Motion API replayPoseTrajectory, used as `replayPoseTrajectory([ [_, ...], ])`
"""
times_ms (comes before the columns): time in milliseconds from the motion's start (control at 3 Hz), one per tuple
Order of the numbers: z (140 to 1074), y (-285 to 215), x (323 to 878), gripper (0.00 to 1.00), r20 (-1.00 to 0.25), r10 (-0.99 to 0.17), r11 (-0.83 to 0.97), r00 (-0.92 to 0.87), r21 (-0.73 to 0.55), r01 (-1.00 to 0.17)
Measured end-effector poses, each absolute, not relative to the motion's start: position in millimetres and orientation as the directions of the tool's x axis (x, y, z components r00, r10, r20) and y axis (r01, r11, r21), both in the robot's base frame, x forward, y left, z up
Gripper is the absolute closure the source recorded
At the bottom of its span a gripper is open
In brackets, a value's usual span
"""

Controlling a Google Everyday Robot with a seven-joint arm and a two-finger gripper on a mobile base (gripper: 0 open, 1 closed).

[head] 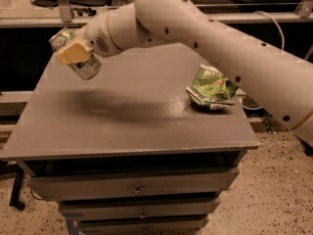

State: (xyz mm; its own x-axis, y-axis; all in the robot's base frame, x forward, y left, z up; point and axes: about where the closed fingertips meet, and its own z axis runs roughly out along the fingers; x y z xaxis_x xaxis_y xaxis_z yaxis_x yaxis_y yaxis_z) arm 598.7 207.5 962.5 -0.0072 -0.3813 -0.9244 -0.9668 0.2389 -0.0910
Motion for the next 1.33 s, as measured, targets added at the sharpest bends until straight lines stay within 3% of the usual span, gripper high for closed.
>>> replayPoseTrajectory([
  [667,959.3,182.9,593.7,1.00,-0.980,-0.197,0.248,0.028,-0.078,-0.966],
  [1333,934.2,177.8,585.0,1.00,-0.993,-0.119,0.240,-0.024,-0.006,-0.971],
])
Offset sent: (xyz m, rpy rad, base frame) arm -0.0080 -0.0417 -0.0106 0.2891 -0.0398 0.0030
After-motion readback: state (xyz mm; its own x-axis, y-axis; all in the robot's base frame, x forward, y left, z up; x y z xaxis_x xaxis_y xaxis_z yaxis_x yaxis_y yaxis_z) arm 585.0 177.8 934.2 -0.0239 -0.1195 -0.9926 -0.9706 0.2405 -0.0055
